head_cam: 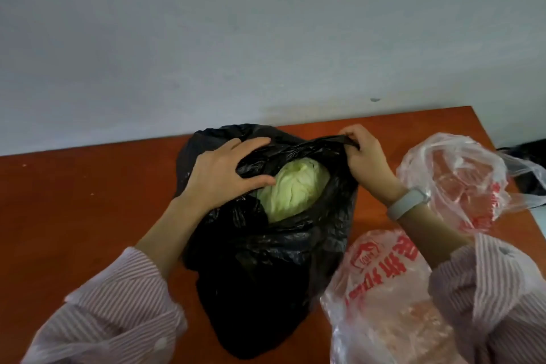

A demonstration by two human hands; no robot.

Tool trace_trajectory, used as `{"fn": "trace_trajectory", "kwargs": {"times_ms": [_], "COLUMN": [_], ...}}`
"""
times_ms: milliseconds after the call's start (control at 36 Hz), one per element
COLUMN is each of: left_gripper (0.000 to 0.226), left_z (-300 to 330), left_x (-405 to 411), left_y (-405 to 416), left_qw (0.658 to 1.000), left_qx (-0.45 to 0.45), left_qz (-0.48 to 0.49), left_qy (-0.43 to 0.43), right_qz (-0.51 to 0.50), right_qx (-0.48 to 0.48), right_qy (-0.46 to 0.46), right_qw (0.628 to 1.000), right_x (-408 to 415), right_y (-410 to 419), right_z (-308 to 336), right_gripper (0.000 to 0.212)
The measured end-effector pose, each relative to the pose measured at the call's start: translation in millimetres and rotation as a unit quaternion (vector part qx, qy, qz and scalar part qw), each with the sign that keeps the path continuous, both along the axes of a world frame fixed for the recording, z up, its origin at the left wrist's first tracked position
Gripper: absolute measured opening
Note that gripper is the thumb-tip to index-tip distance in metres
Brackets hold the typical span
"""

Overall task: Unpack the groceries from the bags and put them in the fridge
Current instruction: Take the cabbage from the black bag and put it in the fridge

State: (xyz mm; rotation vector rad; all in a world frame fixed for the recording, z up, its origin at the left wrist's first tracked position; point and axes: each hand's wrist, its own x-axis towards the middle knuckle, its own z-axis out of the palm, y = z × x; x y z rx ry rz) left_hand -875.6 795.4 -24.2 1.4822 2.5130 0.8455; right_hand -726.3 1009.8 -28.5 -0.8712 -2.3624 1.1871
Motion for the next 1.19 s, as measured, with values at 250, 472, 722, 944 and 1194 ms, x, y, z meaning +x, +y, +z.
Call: {"fn": "trace_trajectory", "kwargs": {"times_ms": [250,472,722,944,1194], "left_gripper": [0.032,0.035,0.037,0.079,0.087], "left_z": [-37.0,-82.6,-46.6,-75.6,-90.7], "left_x": [-47.2,-36.9,12.7,95.9,134.1], "left_y": [22.9,34.8,-14.2,-64.2,-91.1], "left_qw": [0.992,0.964,0.97,0.978,0.966], "left_qx": [0.0,-0.255,0.03,-0.12,-0.225], "left_qz": [0.065,0.076,0.126,0.157,0.122], "left_qy": [0.111,-0.017,-0.204,-0.068,0.022], "right_qz": [0.222,0.278,0.039,0.13,0.11], "right_qx": [0.288,0.255,-0.047,-0.037,-0.113], "right_qy": [-0.067,-0.287,-0.087,-0.132,-0.19], "right_qw": [0.929,0.881,0.994,0.982,0.969], "right_x": [8.4,45.2,55.8,95.0,155.9], "right_y": [7.2,16.6,-11.6,-89.0,-146.6], "right_z": [-30.1,-103.4,-57.3,-65.5,-102.4], "right_gripper": [0.054,0.043,0.04,0.058,0.041]}}
